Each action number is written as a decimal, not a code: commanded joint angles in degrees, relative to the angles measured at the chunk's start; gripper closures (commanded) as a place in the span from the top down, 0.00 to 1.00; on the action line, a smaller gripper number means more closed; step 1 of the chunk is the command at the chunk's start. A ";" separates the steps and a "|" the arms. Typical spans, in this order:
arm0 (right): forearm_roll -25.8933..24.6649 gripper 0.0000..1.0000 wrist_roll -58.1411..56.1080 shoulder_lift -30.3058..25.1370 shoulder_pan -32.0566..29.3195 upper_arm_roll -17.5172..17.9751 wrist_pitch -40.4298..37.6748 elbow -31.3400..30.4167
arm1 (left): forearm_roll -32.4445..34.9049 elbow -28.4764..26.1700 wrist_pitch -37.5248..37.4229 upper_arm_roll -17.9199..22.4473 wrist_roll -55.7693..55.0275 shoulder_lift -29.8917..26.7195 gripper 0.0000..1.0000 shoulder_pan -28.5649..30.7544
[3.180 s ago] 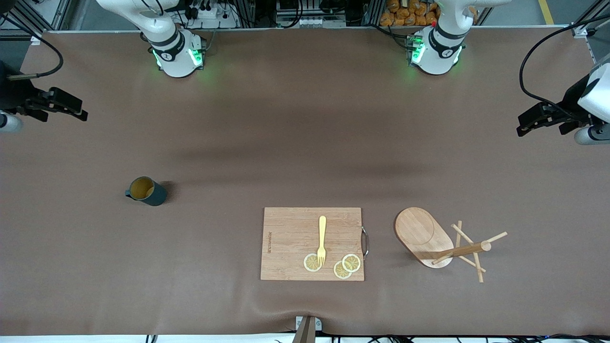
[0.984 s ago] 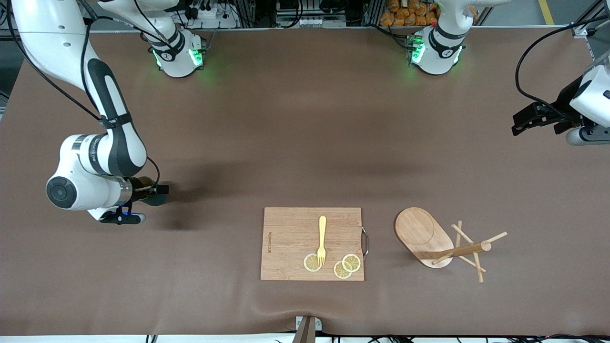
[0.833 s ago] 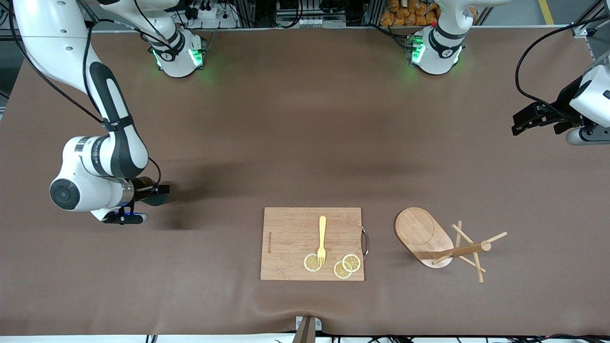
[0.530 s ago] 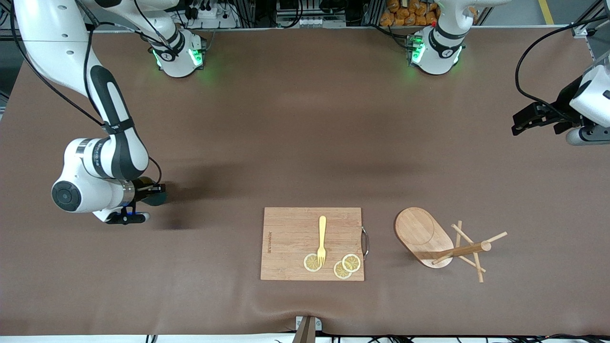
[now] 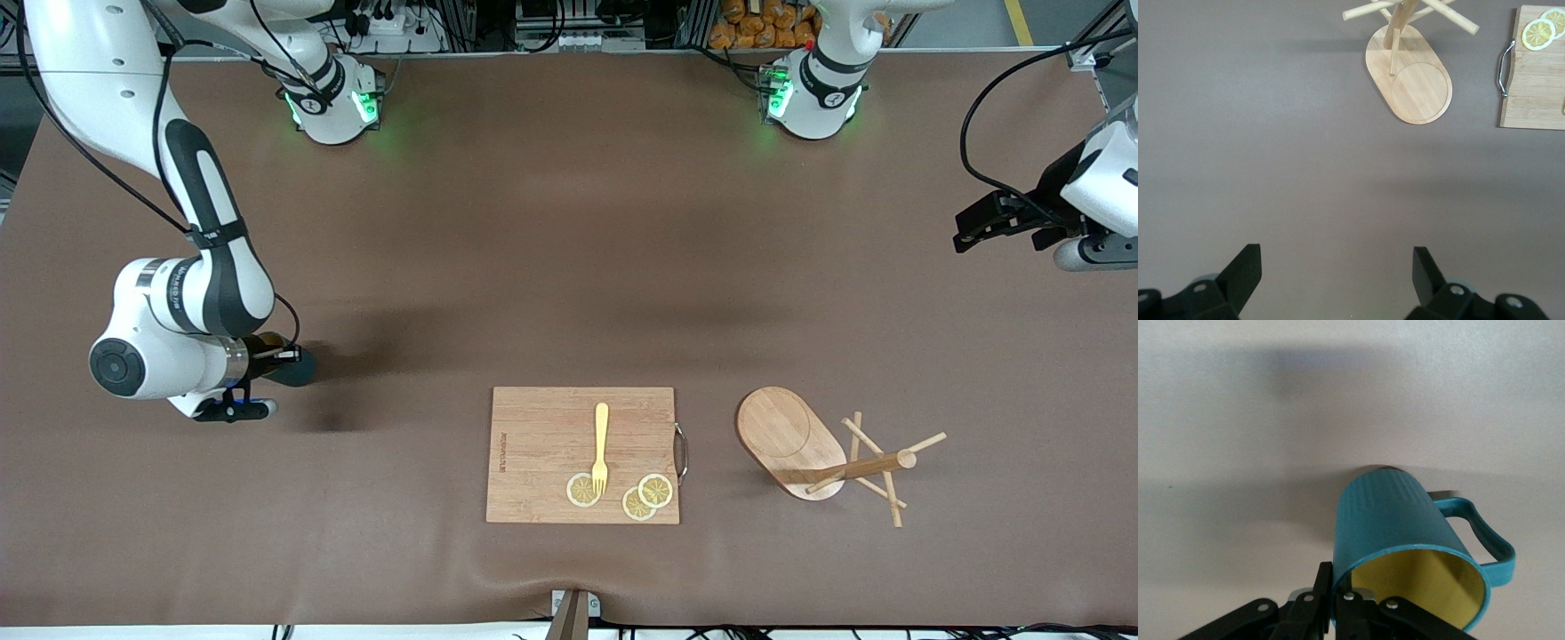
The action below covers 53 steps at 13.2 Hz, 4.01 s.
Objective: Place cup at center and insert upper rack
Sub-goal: 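Close the right gripper on the teal mug's rim, then carry the mug with the right gripper toward the table center, then lower the mug at center while the left gripper moves inward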
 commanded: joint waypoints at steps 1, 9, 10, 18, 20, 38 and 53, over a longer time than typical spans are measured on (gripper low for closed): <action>0.90 0.00 2.12 -1.40 1.41 1.93 -3.86 2.99 | -0.81 0.57 -0.88 -0.43 0.48 -0.04 1.00 0.10; 6.86 0.00 27.59 -3.16 17.22 9.14 -3.60 4.13 | -0.98 0.66 -0.88 -0.78 -0.13 -0.04 1.00 0.10; 7.05 0.00 30.50 -3.07 19.93 9.41 -3.43 4.66 | -1.25 0.57 -0.88 -0.95 -0.31 0.13 1.00 0.10; 6.88 0.00 49.06 -1.85 41.39 9.23 1.41 4.92 | -1.34 0.66 -0.70 -1.92 -0.57 1.63 1.00 0.37; 6.79 0.00 52.66 0.26 44.38 9.23 1.41 6.67 | -1.34 0.57 -0.61 -1.92 -0.66 1.72 1.00 0.10; 5.29 0.02 56.90 6.16 46.68 8.09 10.72 7.91 | -1.25 0.75 -0.79 -4.03 -13.31 3.74 1.00 -1.04; 7.22 0.60 59.63 5.63 45.10 7.30 11.08 10.37 | -1.34 0.92 -0.79 -5.79 -23.33 3.65 1.00 -1.04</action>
